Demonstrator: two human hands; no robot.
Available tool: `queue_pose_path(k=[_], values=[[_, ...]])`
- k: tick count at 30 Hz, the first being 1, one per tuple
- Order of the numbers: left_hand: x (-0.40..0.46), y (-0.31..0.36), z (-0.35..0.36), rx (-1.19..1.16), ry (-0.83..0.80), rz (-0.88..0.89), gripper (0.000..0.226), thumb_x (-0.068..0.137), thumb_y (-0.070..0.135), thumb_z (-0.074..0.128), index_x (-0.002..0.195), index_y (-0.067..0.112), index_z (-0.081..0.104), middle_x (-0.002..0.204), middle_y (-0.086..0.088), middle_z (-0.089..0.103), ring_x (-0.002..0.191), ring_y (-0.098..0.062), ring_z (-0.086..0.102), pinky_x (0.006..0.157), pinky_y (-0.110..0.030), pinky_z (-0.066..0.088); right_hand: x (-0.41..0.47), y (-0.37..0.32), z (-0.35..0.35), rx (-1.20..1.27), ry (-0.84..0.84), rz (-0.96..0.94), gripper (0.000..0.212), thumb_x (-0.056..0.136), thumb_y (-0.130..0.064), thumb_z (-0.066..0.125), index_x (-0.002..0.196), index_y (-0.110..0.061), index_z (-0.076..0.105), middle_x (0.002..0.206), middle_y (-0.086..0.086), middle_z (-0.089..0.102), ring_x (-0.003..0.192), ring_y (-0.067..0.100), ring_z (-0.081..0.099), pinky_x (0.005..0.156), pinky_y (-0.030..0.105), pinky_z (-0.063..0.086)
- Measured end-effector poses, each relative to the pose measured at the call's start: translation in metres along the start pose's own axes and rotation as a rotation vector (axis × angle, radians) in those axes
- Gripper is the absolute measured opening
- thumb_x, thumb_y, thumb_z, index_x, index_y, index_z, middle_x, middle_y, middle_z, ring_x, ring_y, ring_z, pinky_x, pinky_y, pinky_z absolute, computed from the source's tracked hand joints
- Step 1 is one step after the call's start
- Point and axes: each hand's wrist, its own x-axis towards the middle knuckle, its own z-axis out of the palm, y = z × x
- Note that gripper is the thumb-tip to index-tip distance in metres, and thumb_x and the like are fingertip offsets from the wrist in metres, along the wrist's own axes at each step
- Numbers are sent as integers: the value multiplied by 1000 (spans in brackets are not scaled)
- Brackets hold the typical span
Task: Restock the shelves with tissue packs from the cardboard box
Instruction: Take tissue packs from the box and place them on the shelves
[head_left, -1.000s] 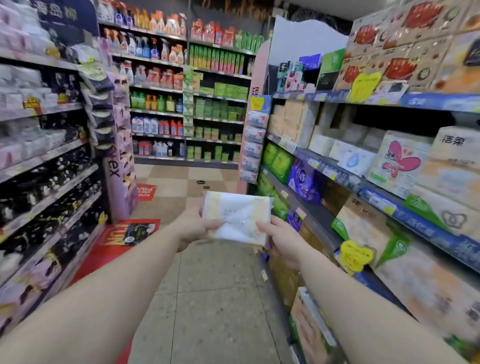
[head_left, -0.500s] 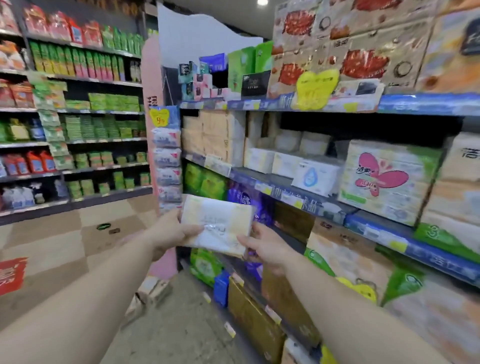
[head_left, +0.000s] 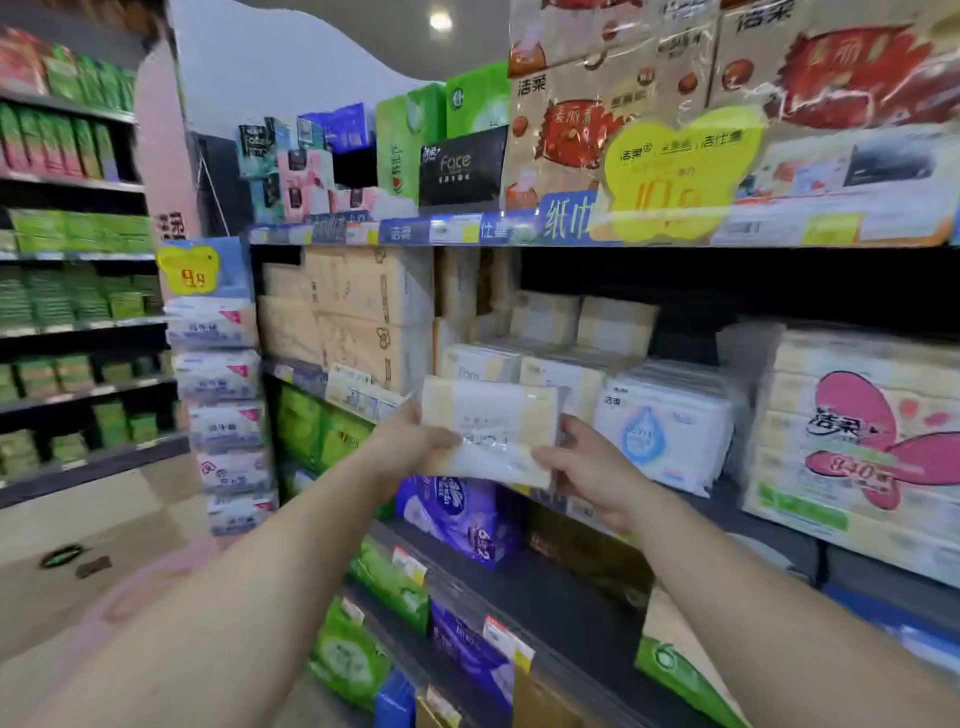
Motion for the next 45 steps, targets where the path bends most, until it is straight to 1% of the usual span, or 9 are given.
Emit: queue_pose_path(k=[9,14,21,26,30,32,37,41,45], values=[[166,-13,23,95,-180,110,46,71,15,78,114,12,60,109,-7,69,100,-24,67,95,-43,53,105,16,-19,-176,321,-35,53,91,-9,59,136,-26,37,125,5,61,111,23,59,103,44,44],[228,-54,25,173,-442,66,55,70,18,80,120,15,57,112,-3,69,102,-20,66,96,-44,52,112,28,-5,-193,391,72,59,92,0,57,141,-22,32,126,-2,55,114,16,54,99,28,41],[255,-49,22,278,-566,197,67,72,18,83,130,16,48,121,1,62,106,-13,59,89,-27,48,112,34,-4,-246,495,157,64,76,-14,75,135,-18,49,122,-2,66,110,15,63,105,42,44],[235,-1,18,502,-252,771,104,67,39,84,150,27,23,147,1,36,137,-20,29,114,-34,25,108,21,4,-282,609,40,38,81,-6,69,107,-31,56,111,0,67,102,16,64,96,39,51],[222,41,32,885,-369,1082,103,70,45,78,151,35,16,159,3,15,145,-23,12,118,-39,8,109,-7,13,-435,664,-115,52,78,-4,67,119,-32,53,103,-6,63,90,8,62,75,15,50],[219,57,40,1040,-370,1172,95,74,42,74,150,37,19,158,6,20,144,-22,16,118,-44,6,110,-27,15,-484,675,-194,66,77,-3,67,130,-34,45,104,-5,63,86,5,61,67,12,50],[223,64,34,1167,-451,1073,69,73,48,74,135,34,46,133,8,55,127,-19,46,111,-45,22,115,-41,18,-431,688,-321,85,74,-5,77,135,-44,33,119,-2,60,98,21,63,85,35,54],[237,24,19,494,-718,600,41,78,28,79,113,27,58,106,6,67,98,-16,65,84,-34,53,114,-27,22,-285,675,-244,102,71,-16,84,149,-35,21,143,-1,42,118,11,54,94,25,47],[244,-29,11,9,-667,197,53,79,22,77,127,18,53,113,0,70,102,-16,67,92,-39,54,111,-6,21,-361,671,-61,106,70,-25,85,152,-31,18,147,-2,38,126,9,41,104,28,39]])
